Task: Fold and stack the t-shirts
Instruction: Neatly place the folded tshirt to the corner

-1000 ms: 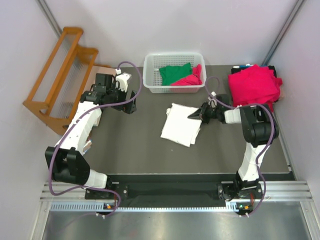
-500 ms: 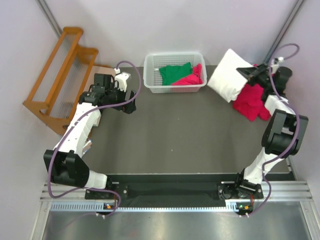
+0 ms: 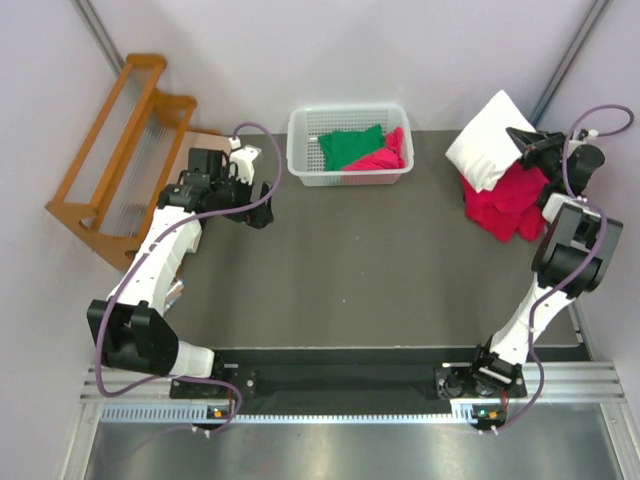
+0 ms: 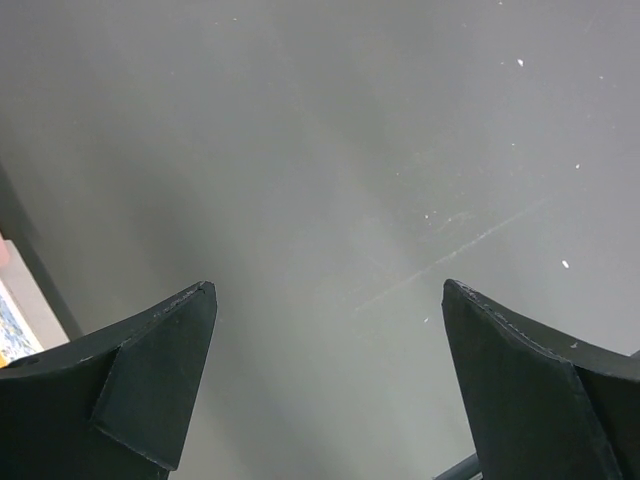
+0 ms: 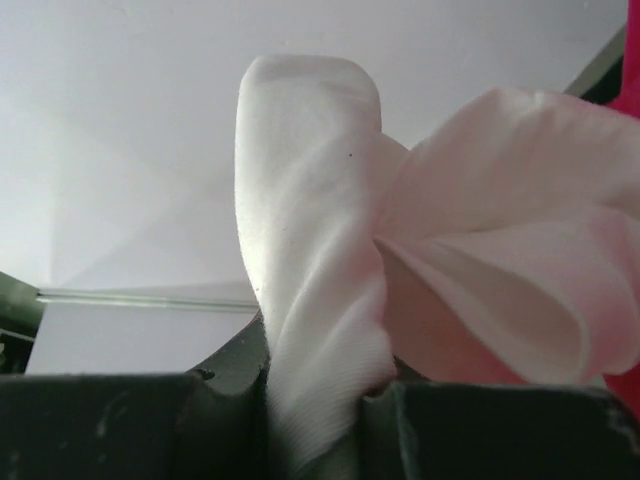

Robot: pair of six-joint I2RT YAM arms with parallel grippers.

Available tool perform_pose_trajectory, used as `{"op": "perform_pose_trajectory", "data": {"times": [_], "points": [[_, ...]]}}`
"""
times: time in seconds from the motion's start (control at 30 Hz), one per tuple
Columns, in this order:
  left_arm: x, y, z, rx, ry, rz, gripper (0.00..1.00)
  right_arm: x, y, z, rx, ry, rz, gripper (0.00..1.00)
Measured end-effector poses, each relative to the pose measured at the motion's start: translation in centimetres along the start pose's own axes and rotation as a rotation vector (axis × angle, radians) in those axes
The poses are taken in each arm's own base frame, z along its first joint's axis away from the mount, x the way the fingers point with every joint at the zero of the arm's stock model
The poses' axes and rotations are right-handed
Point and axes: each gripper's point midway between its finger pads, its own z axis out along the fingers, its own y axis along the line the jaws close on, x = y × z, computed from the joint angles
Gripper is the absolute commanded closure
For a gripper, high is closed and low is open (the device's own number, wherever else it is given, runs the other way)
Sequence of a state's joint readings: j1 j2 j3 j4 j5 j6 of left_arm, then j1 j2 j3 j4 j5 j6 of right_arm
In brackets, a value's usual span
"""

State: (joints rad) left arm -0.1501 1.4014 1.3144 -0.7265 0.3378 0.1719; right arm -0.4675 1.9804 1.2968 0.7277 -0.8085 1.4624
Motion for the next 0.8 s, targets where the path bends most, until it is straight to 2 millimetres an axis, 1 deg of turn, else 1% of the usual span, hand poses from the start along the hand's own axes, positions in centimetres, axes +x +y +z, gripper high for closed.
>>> {"op": "perform_pose_trajectory", "data": {"times": [0.07,0.2,0.43,0.5,0.6,0.67,0.8], "points": [[0.0,-0.1,0.0,0.003,-0.001,-0.003,0.01,-1.1,0.1,0.7,-0.028,-0.026,0.019,1.0],[0.2,-0.1,0.1,0.004,0.003,-0.007,0.01,-2.8,0.9,1.3,-0.059,-0.067,0.045,1.0],[1.8,-0.1,0.7,0.008,0.042,-0.02,0.01,-4.9,3.9,1.6,-0.116,-0.092,0.061,1.0],[2.0,-0.1,0.8,0.008,0.047,-0.022,0.01,-5.3,4.3,1.5,-0.115,-0.094,0.057,1.0],[2.0,-0.1,0.9,0.009,0.051,-0.023,0.01,-5.5,3.4,1.3,-0.074,-0.1,0.033,1.0],[2.1,-0.1,0.9,0.009,0.052,-0.024,0.01,-5.4,2.4,0.7,-0.026,-0.106,0.014,1.0],[2.2,0.0,0.9,0.006,0.054,-0.025,0.01,-5.0,0.8,-1.7,0.066,-0.144,-0.058,1.0]]}}
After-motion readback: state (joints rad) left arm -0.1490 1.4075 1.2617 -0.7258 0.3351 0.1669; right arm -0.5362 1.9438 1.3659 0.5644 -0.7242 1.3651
